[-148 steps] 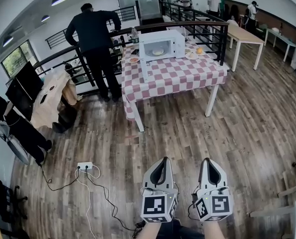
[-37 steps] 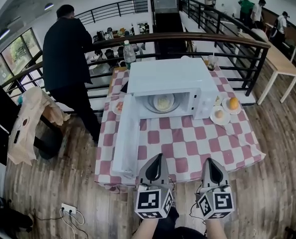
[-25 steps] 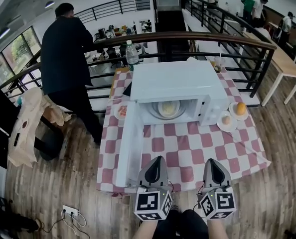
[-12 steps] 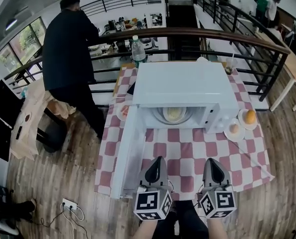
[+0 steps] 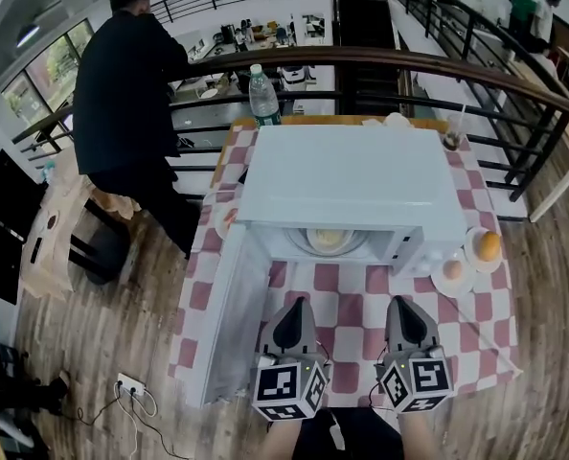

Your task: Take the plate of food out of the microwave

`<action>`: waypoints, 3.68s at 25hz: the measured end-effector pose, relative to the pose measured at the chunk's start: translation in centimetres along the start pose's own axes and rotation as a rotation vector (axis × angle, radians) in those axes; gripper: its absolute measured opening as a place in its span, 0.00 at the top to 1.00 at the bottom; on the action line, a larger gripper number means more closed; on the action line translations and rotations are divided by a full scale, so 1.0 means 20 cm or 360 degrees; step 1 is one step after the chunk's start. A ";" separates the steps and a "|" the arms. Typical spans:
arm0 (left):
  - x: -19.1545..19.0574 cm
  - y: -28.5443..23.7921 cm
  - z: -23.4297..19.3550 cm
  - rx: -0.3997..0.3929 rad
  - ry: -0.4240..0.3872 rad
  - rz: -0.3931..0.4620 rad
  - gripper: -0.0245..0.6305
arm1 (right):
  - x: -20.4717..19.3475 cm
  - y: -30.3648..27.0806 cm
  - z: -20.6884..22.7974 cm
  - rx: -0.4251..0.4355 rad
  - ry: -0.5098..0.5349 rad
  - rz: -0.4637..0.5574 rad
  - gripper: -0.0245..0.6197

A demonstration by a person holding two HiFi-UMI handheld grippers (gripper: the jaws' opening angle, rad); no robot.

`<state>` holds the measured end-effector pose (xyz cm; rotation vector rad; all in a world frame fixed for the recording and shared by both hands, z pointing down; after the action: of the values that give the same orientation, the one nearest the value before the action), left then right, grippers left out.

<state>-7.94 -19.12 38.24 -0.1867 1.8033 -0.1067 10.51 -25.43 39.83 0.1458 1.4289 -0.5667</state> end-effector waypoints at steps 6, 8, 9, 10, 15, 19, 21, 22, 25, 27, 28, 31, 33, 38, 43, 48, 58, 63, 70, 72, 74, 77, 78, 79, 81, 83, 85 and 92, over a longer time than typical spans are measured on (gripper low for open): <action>-0.02 -0.10 0.01 0.0081 0.0035 -0.0005 0.92 | 0.01 -0.15 0.04 0.0095 -0.0004 -0.0042 0.97; -0.02 -0.13 0.01 0.0102 0.0039 -0.0007 0.92 | 0.01 -0.19 0.05 0.0119 -0.0010 -0.0060 0.97; -0.02 -0.14 0.00 0.0112 0.0050 -0.0008 0.92 | 0.01 -0.20 0.06 0.0132 -0.0016 -0.0072 0.97; -0.03 -0.15 0.00 0.0122 0.0065 -0.0008 0.92 | 0.00 -0.22 0.05 0.0147 -0.0025 -0.0085 0.97; -0.04 -0.20 -0.02 0.0193 0.0106 -0.0021 0.92 | -0.02 -0.30 0.04 0.0222 -0.0077 -0.0144 0.97; -0.05 -0.22 -0.06 0.0207 0.0145 -0.0040 0.95 | -0.03 -0.35 0.02 0.0242 -0.0124 -0.0178 0.97; -0.06 -0.23 -0.09 0.0201 0.0175 -0.0048 0.96 | -0.04 -0.38 0.01 0.0246 -0.0155 -0.0196 0.93; -0.06 -0.24 -0.10 0.0196 0.0189 -0.0058 0.96 | -0.04 -0.40 0.00 0.0249 -0.0180 -0.0210 0.92; -0.08 -0.26 -0.14 0.0183 0.0188 -0.0110 0.96 | -0.06 -0.45 -0.03 0.0257 -0.0211 -0.0251 0.92; -0.10 -0.27 -0.16 0.0169 0.0172 -0.0139 0.95 | -0.07 -0.47 -0.06 0.0263 -0.0213 -0.0263 0.91; -0.11 -0.29 -0.17 0.0157 0.0170 -0.0150 0.95 | -0.08 -0.48 -0.07 0.0267 -0.0223 -0.0270 0.90; -0.14 -0.33 -0.19 0.0107 0.0170 -0.0180 0.95 | -0.11 -0.53 -0.10 0.0285 -0.0253 -0.0306 0.90; -0.16 -0.36 -0.19 0.0076 0.0173 -0.0203 0.95 | -0.13 -0.55 -0.13 0.0294 -0.0239 -0.0321 0.90; -0.22 -0.43 -0.24 0.0043 0.0272 -0.0244 0.92 | -0.19 -0.64 -0.18 0.0296 -0.0218 -0.0366 0.89; -0.24 -0.54 -0.32 0.0013 0.0324 -0.0253 0.90 | -0.22 -0.75 -0.20 0.0280 -0.0173 -0.0387 0.89; -0.25 -0.64 -0.37 -0.0052 0.0328 -0.0285 0.82 | -0.24 -0.83 -0.19 0.0235 -0.0198 -0.0393 0.85; -0.34 -0.78 -0.44 -0.0082 0.0374 -0.0349 0.77 | -0.33 -0.94 -0.16 0.0144 -0.0280 -0.0424 0.75; -0.34 -0.84 -0.45 -0.0079 0.0372 -0.0352 0.70 | -0.33 -0.97 -0.13 0.0095 -0.0295 -0.0435 0.75; -0.36 -0.89 -0.46 -0.0104 0.0378 -0.0379 0.70 | -0.33 -1.02 -0.12 0.0070 -0.0318 -0.0453 0.74; -0.36 -0.90 -0.47 -0.0102 0.0392 -0.0381 0.70 | -0.34 -1.02 -0.12 0.0072 -0.0328 -0.0469 0.73; -0.37 -0.90 -0.48 -0.0096 0.0404 -0.0390 0.70 | -0.35 -1.03 -0.12 0.0058 -0.0343 -0.0483 0.73; -0.39 -0.91 -0.48 -0.0100 0.0416 -0.0403 0.70 | -0.36 -1.04 -0.12 0.0038 -0.0348 -0.0508 0.73; -0.39 -0.92 -0.48 -0.0106 0.0417 -0.0404 0.70 | -0.36 -1.04 -0.12 0.0039 -0.0340 -0.0514 0.73; -0.39 -0.92 -0.48 -0.0110 0.0413 -0.0405 0.70 | -0.37 -1.04 -0.12 0.0042 -0.0333 -0.0517 0.73; -0.39 -0.92 -0.48 -0.0115 0.0400 -0.0412 0.70 | -0.37 -1.04 -0.12 0.0046 -0.0330 -0.0523 0.73; -0.39 -0.93 -0.47 -0.0122 0.0398 -0.0419 0.70 | -0.36 -1.04 -0.12 0.0045 -0.0329 -0.0528 0.73; -0.39 -0.94 -0.47 -0.0128 0.0401 -0.0427 0.70 | -0.36 -1.04 -0.12 0.0045 -0.0319 -0.0536 0.73; -0.39 -0.94 -0.46 -0.0119 0.0369 -0.0435 0.74 | -0.36 -1.04 -0.13 0.0077 -0.0280 -0.0552 0.82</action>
<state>-13.71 -36.31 51.18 -0.4912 2.0057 -0.2638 -1.46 -40.24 51.26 -0.1150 1.2761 -0.8773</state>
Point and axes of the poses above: the fingertips, and each gripper's own axes: y backward along the fingers, z to its right, x out of its top, the point moved 5 cm from there along y, backward along the fingers, and after that the axes turned 9 degrees about -x, right-handed, at the moved point
